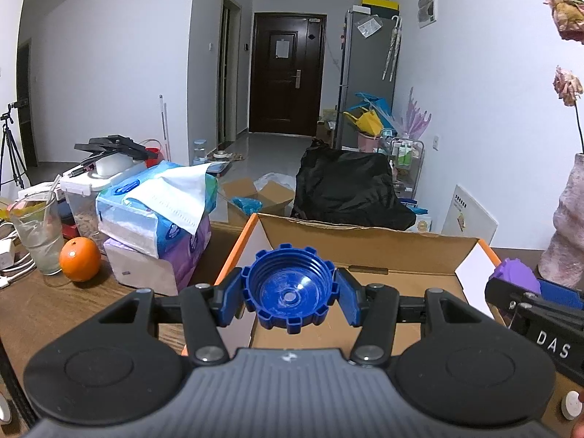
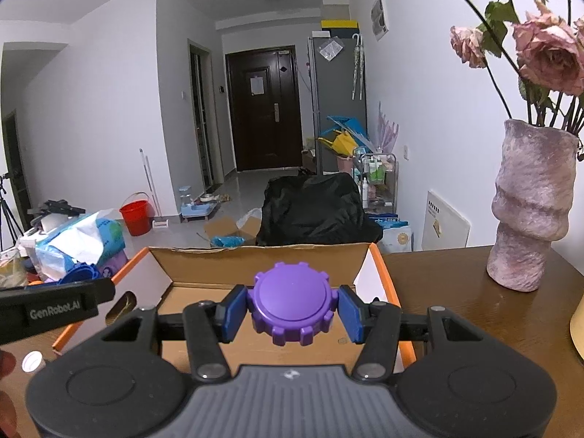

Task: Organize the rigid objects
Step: 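Carry both held caps over the open cardboard box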

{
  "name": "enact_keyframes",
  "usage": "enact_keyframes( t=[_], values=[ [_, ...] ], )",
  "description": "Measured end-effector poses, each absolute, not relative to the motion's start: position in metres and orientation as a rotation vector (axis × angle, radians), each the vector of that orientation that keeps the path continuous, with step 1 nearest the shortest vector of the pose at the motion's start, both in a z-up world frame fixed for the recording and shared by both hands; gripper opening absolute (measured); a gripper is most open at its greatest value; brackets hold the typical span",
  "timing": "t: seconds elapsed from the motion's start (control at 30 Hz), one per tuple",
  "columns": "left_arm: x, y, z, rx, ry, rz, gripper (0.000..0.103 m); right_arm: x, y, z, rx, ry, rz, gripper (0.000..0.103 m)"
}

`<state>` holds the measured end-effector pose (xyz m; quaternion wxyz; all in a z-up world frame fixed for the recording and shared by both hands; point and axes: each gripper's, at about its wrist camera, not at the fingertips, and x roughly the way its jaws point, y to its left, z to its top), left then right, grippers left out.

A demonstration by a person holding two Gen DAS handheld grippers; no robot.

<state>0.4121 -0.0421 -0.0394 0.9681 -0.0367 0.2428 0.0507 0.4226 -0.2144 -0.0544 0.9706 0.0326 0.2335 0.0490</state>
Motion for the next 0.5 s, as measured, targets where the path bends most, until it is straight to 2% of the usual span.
enact_keyframes(
  t=[0.5],
  values=[
    [0.443,-0.046,-0.049,-0.043,0.523,0.123,0.055,0.45,-0.208,-0.071,0.026,0.524,0.083,0.053]
  ],
)
